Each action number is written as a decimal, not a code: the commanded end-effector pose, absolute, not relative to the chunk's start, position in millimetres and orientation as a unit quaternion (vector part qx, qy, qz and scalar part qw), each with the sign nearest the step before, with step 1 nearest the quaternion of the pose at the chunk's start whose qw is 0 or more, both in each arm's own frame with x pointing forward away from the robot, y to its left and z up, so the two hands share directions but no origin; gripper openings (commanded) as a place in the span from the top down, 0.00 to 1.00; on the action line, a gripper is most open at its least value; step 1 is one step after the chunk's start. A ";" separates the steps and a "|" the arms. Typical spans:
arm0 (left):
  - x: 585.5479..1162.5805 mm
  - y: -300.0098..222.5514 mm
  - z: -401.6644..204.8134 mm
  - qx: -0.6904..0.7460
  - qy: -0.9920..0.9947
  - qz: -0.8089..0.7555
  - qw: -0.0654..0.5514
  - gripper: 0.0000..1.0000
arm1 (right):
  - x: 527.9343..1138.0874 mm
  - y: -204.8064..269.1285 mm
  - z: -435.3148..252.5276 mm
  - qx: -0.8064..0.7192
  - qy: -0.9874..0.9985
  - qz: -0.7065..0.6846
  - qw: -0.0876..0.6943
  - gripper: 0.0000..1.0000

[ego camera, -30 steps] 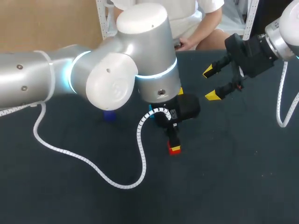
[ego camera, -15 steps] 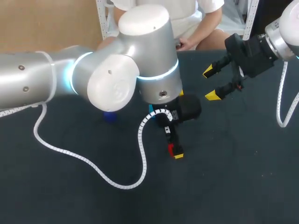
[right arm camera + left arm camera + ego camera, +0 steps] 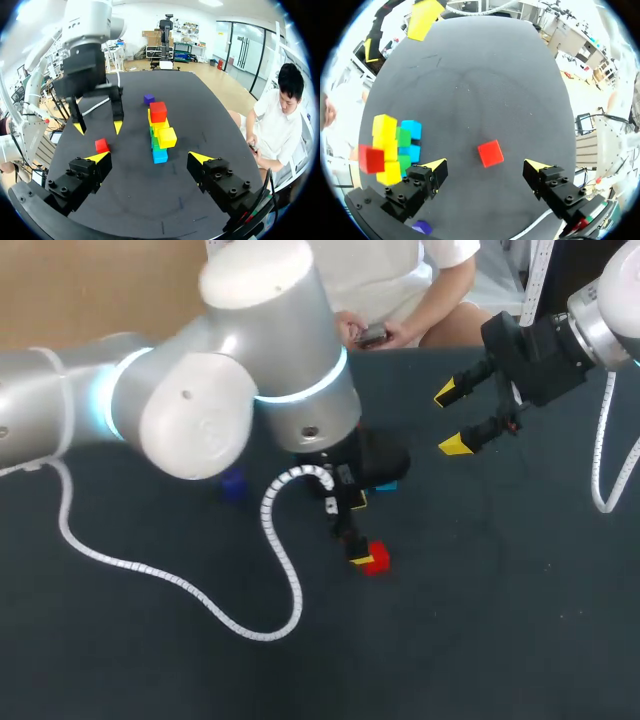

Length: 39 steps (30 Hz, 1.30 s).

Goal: Place the blue cubes, place green cubes on the blue cubes, place the yellow cubes on the green cubes, then place the red cubes on the yellow cubes, and place purple cube on the red cubes.

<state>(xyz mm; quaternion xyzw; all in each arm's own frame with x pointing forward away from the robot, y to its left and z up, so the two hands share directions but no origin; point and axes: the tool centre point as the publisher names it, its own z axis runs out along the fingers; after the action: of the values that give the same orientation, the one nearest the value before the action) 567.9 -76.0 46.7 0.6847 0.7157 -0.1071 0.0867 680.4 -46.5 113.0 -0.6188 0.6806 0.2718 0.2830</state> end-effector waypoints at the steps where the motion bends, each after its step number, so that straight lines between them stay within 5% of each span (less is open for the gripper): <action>1: 561.3 -49.3 65.8 0.682 0.716 -0.113 0.099 0.00 | 679.2 -46.7 113.1 -0.618 0.681 0.271 0.284 0.00; 25: 606.4 37.3 124.4 0.651 0.715 -0.156 0.200 0.00 | 679.2 -46.7 113.1 -0.618 0.681 0.271 0.284 0.00; 39: 633.2 42.8 159.7 0.647 0.715 -0.138 0.226 0.00 | 679.2 -46.7 113.1 -0.618 0.681 0.271 0.284 0.00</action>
<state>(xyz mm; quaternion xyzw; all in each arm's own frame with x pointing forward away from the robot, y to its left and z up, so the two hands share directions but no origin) 629.6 43.1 159.2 0.6459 0.7162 -0.1350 0.2272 680.4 -46.5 113.1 -0.6188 0.6806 0.2718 0.2830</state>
